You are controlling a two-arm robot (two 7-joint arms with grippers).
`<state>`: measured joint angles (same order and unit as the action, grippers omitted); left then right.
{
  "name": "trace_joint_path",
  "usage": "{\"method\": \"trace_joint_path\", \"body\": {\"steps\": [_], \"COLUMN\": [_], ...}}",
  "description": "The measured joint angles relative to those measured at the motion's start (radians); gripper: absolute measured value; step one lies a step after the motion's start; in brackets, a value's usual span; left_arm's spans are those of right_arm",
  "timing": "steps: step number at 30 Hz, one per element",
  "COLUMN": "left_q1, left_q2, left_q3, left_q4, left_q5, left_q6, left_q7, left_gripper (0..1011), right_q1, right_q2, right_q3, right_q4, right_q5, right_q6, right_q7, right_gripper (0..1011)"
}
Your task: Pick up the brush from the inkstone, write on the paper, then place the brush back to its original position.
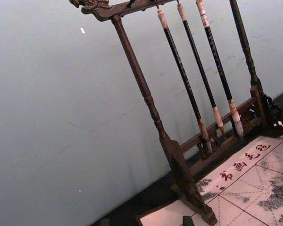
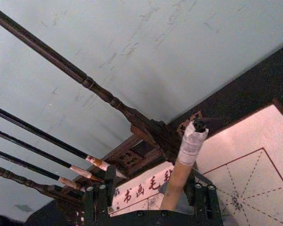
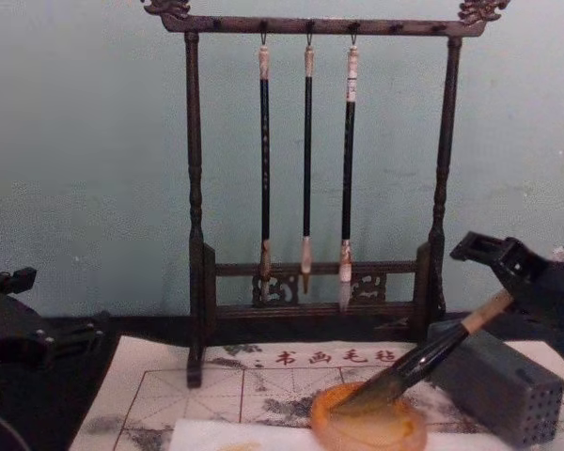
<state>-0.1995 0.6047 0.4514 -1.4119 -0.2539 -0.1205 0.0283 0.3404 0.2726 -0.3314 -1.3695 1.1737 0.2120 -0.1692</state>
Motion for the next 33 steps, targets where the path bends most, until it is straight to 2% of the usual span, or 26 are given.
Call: {"method": "trace_joint_path", "body": {"steps": [5,17,33], "left_q1": [0.000,0.000,0.000], "left_q2": [0.000,0.000,0.000], "left_q3": [0.000,0.000,0.000], "left_q4": [0.000,0.000,0.000], "left_q5": [0.000,0.000,0.000], "left_q6": [0.000,0.000,0.000], "left_q7": [0.000,0.000,0.000], "left_gripper": [1001,1001,1001], "right_q1": [0.000,0.000,0.017], "right_q2": [0.000,0.000,0.015], "right_q3": [0.000,0.000,-0.011], "right_q4": [0.000,0.000,0.044], "right_q5": [0.000,0.000,0.012], "right_q6": [0.000,0.000,-0.013], "right_q7": [0.000,0.000,0.007], "right_gripper": [1002,1000,1000]}}
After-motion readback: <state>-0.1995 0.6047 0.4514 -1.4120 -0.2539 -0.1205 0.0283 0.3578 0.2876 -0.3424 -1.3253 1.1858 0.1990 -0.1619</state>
